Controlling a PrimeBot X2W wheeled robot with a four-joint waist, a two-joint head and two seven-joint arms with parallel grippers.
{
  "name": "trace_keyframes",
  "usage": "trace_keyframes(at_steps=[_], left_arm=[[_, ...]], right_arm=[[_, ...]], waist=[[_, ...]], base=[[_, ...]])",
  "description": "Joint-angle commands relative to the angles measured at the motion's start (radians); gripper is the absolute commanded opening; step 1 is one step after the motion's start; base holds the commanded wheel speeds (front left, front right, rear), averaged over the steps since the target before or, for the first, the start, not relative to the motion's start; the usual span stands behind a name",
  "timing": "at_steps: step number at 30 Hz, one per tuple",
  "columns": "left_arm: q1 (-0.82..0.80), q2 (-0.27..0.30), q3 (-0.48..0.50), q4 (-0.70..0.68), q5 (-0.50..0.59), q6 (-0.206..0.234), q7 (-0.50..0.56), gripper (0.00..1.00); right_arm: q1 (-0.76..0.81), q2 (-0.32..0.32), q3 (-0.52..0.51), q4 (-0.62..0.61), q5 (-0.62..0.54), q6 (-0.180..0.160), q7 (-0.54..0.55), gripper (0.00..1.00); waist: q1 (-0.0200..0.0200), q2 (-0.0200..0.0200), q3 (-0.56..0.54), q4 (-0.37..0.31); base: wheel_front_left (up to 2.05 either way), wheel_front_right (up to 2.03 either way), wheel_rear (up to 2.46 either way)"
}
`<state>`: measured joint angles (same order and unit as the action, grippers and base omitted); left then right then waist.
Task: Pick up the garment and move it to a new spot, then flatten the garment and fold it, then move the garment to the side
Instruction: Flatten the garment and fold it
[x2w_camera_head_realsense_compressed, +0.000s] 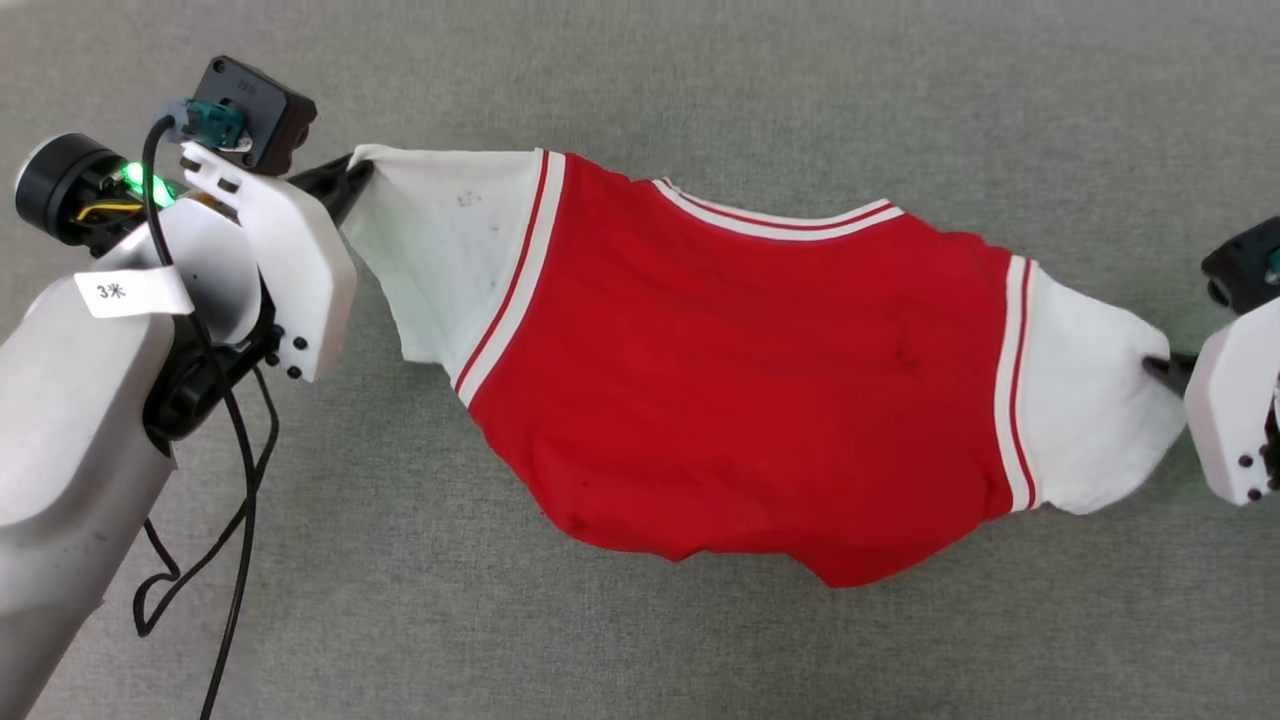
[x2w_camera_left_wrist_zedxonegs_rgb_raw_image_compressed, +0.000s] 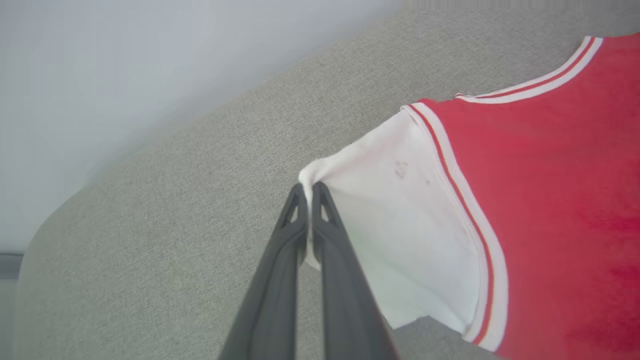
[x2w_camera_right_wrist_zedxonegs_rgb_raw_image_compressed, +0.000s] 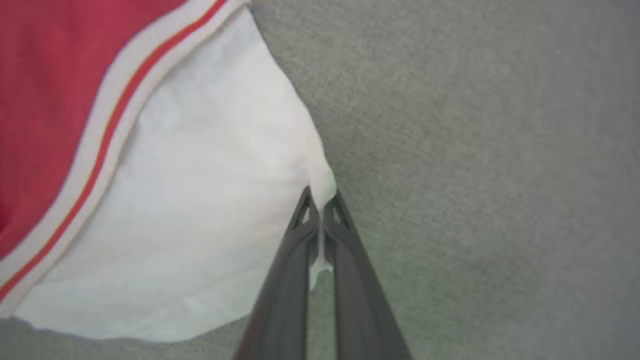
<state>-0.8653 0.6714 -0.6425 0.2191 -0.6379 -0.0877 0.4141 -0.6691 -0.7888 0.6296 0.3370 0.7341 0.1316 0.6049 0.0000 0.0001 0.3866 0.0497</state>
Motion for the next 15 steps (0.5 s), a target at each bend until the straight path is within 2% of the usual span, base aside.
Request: trace_keyframes(at_steps=[1,9,15], left_arm=[[-0.004,0.001,0.000,0.003,0.009,-0.001,-0.015,0.00],[-0.015,0.020,0.019,-0.023,0.038,0.012,-0.098,0.00],[-0.046,0.031,0.042,-0.086,0.072,0.040,-0.153,0.00]], right_arm=[[-0.020,-0.003,-0.002,0.006,-0.002,-0.002,-0.038,0.00],[-0.072,-0.018,-0.045,-0.053,-0.016,-0.002,-0.215,0.00],[-0.088,-0.009,-0.136,-0.106,-0.051,-0.002,-0.313,0.00]], waist=[[0.0000,-0.0001,-0.031,-0.009],[0.0000,-0.0001,-0.143,-0.027],[0.0000,-0.0001,-0.200,-0.026]], base=[[0.00,0.00,0.00],[0.00,0.00,0.00],[0.00,0.00,0.00]])
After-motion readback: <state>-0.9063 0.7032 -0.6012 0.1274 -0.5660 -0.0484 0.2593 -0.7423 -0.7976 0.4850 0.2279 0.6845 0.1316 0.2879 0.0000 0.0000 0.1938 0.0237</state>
